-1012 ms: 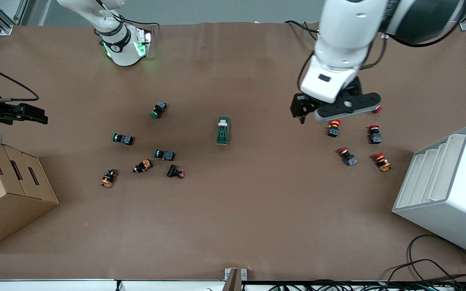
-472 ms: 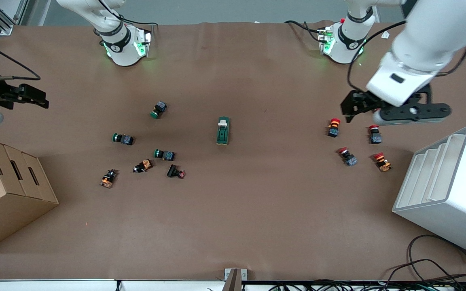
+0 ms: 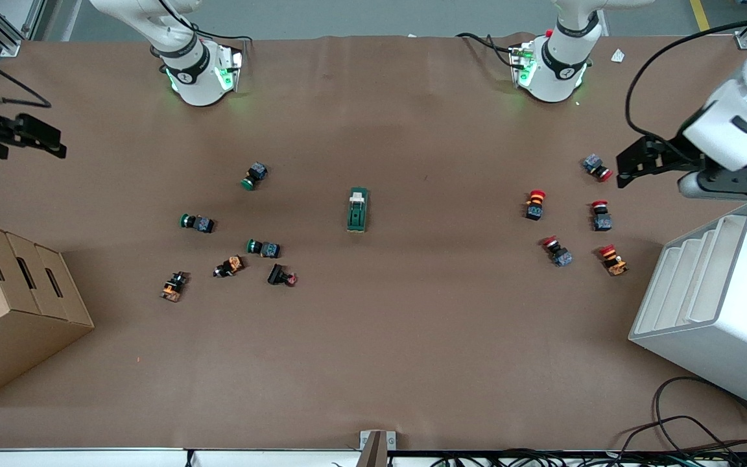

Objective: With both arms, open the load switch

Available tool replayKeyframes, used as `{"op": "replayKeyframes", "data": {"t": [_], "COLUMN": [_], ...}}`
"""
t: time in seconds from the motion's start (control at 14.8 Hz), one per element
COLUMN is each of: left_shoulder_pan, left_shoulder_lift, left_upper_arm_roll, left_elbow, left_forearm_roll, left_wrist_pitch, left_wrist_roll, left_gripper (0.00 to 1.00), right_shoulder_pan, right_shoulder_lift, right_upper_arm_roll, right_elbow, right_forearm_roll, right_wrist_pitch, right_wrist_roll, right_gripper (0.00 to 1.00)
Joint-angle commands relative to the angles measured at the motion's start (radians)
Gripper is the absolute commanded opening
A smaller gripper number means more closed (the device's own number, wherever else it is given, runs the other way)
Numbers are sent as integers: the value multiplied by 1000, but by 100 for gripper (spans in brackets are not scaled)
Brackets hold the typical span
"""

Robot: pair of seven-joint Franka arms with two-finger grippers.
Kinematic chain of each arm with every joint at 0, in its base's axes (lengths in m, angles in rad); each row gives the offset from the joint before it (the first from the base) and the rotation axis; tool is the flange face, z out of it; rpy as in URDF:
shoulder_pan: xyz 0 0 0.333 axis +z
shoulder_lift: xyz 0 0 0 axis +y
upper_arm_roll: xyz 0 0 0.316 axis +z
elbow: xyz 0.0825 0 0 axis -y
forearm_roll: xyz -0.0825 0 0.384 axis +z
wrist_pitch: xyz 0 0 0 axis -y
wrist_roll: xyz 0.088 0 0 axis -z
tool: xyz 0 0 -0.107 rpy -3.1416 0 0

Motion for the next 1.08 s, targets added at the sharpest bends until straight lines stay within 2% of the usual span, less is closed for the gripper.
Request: {"op": "replayKeyframes", "data": {"t": [0.0, 0.47, 0.74, 1.01], "left_shoulder_pan": [12, 38, 37, 38], "left_shoulder_lift": [-35, -158, -213, -292], "left_upper_arm_roll": [0, -3, -6, -11], "left_elbow": [-25, -167, -230, -336], "left_forearm_roll": [-19, -24, -45, -45], "left_wrist_pitch": [-17, -20, -17, 46], "left_wrist_roll": [12, 15, -5, -5], "left_gripper": [100, 100, 100, 100], "right_shoulder_pan": [3, -7, -31, -33], "right_shoulder_lift": [-77, -93, -94, -94], "right_upper_arm_roll": [-2, 9, 68, 65], "right_elbow": [-43, -40, -40, -38], "right_forearm_roll": [0, 0, 0, 0], "right_wrist_pitch": [-19, -22, -22, -20], "right_wrist_roll": [-7, -7, -7, -7], "right_gripper": [100, 100, 100, 100]}}
